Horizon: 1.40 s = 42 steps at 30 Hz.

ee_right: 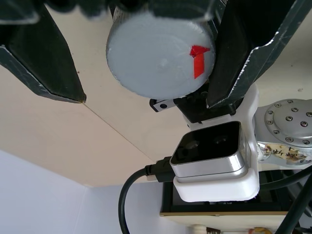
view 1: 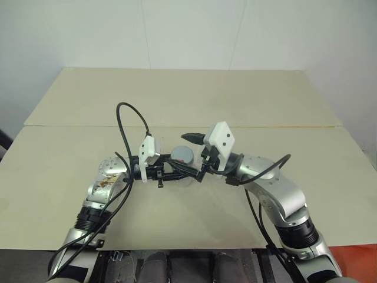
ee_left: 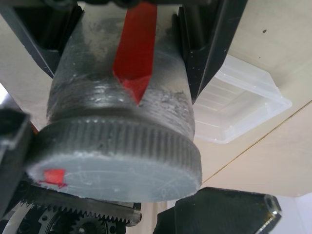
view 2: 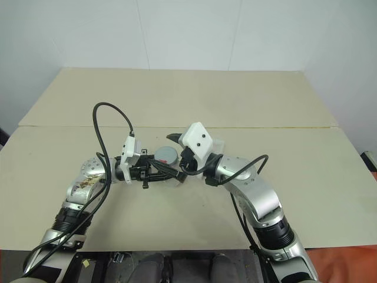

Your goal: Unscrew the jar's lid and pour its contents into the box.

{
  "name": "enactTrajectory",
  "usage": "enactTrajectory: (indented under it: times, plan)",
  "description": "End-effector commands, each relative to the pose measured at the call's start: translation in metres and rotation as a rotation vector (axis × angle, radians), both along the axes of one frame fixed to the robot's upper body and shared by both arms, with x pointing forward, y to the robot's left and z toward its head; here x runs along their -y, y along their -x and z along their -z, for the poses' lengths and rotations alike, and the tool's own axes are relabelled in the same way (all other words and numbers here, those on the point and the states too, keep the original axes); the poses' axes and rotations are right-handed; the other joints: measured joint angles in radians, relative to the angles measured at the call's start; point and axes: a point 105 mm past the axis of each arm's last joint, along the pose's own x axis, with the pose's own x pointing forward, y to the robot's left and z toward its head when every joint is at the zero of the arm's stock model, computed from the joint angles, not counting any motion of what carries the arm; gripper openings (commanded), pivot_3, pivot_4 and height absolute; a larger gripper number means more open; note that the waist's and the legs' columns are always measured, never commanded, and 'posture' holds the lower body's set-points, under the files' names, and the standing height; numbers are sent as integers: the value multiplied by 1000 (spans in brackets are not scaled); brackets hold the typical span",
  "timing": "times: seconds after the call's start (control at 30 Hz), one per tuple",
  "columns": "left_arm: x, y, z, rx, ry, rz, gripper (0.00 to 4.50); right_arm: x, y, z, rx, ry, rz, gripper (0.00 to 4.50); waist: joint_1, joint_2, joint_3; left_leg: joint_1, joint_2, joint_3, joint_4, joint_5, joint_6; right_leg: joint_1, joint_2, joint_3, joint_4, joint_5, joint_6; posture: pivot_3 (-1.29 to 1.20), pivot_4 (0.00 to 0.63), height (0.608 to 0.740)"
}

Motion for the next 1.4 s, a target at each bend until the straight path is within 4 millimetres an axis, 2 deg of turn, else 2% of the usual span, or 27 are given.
enactTrajectory:
  times: [0.03,0.6,0.83,0.97,1.2,1.4]
  plan:
    - [1,4,-14,50,17,27,1928,19,-7,-10,37,-7,78,4478,0,0,0,0,0,0,0,0,0,0,0,0,0,0,0,0,150,740]
    - [-3,3,-11,46,12,23,1928,68,-11,-8,25,-3,211,4478,1,0,0,0,0,0,0,0,0,0,0,0,-1,0,0,0,150,740]
    - [-3,3,-10,45,11,24,1928,78,-9,-7,20,8,222,4478,1,0,0,0,0,0,0,0,0,-1,0,0,-2,0,0,0,150,740]
    - [-3,2,-10,46,12,22,1928,75,-5,-9,21,4,182,4478,1,0,0,0,0,1,0,0,0,-1,0,1,-2,0,0,0,150,740]
    - [-2,0,-11,53,13,17,1928,53,18,-18,27,-37,-24,4478,2,0,0,0,0,0,0,0,0,-1,0,1,-2,0,0,0,150,740]
    - [0,0,-12,56,17,24,1928,31,17,-18,37,-27,-76,4478,1,0,0,0,0,0,0,0,0,-1,0,1,-2,0,0,0,150,740]
